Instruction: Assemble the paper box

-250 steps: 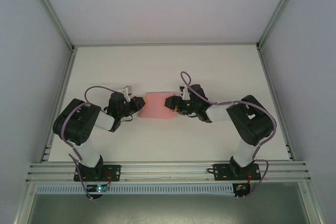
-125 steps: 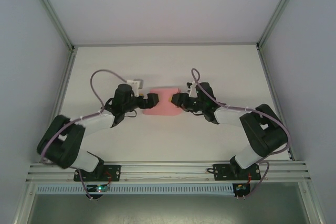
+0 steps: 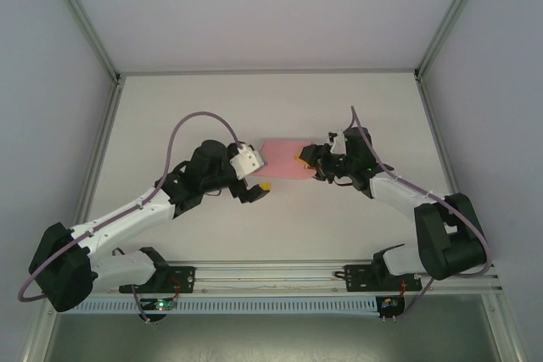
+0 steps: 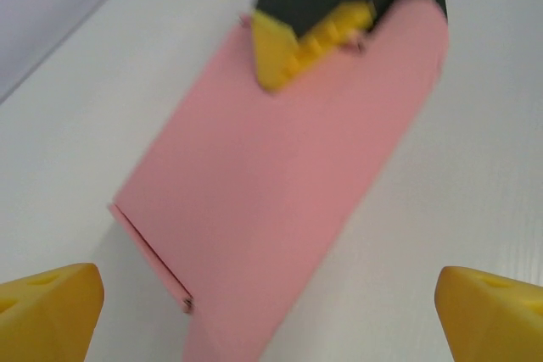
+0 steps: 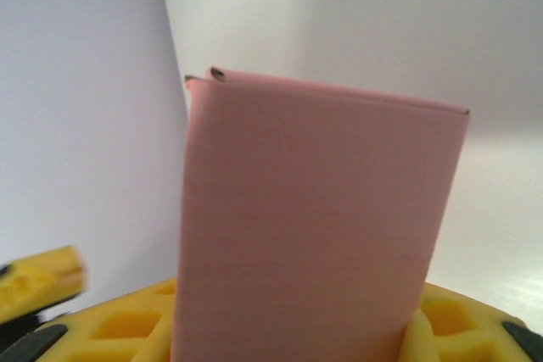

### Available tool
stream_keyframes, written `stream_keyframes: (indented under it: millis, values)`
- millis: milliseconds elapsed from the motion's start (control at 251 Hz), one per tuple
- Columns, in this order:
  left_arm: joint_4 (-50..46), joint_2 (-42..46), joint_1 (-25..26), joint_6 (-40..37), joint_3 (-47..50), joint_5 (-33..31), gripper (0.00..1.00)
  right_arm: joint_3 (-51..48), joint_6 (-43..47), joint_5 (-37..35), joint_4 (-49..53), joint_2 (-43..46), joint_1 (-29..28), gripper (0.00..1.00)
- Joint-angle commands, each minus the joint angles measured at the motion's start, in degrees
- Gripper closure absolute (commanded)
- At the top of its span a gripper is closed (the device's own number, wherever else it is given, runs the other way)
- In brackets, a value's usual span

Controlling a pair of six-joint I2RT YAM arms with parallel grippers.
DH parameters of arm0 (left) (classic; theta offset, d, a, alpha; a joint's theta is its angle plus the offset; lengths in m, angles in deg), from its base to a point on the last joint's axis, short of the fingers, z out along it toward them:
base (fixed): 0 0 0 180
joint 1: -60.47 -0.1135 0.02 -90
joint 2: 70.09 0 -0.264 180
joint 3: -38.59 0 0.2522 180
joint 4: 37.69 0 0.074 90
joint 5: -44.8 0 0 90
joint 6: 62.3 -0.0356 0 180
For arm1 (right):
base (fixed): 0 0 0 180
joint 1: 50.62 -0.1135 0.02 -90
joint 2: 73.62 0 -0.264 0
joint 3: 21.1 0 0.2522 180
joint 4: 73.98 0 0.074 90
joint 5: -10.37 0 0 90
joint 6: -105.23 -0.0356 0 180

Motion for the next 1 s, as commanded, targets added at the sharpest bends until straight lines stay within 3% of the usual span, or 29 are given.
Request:
stream_keyframes:
  millis: [0,180,259,455,650,858,998]
  values:
    - [-4.0,0.1,1.3,-10.3,-1.0,-1.7,0.0,0.8,-7.2,7.9,1.5,1.8,0.9,0.68]
    - [-2.6,-2.7,2.8,-14.6,-1.7,-8.7,0.0,0.1,-14.2,10.7,1.7,3.2,0.8,0.68]
    - [2.7,-4.0,3.8,-16.8,0.4,-12.1,0.01,-0.2,-15.4,10.0,1.8,4.6,0.9,0.69]
    - [4.3,-6.7,4.5,-18.2,-0.7,-14.7,0.0,-0.3,-17.2,8.9,1.7,6.0,0.2,0.69]
    - [6.1,-7.7,5.5,-19.3,-2.1,-15.5,0.17,-1.8,-17.3,10.2,1.8,5.4,-1.0,0.67]
    - [4.6,-6.0,5.6,-20.4,-2.1,-16.1,0.44,-3.2,-16.7,9.6,1.9,6.8,-1.2,0.61]
    - [2.5,-5.8,5.6,-20.4,-2.7,-15.6,0.5,-3.7,-14.9,8.8,2.7,8.7,-1.3,0.55]
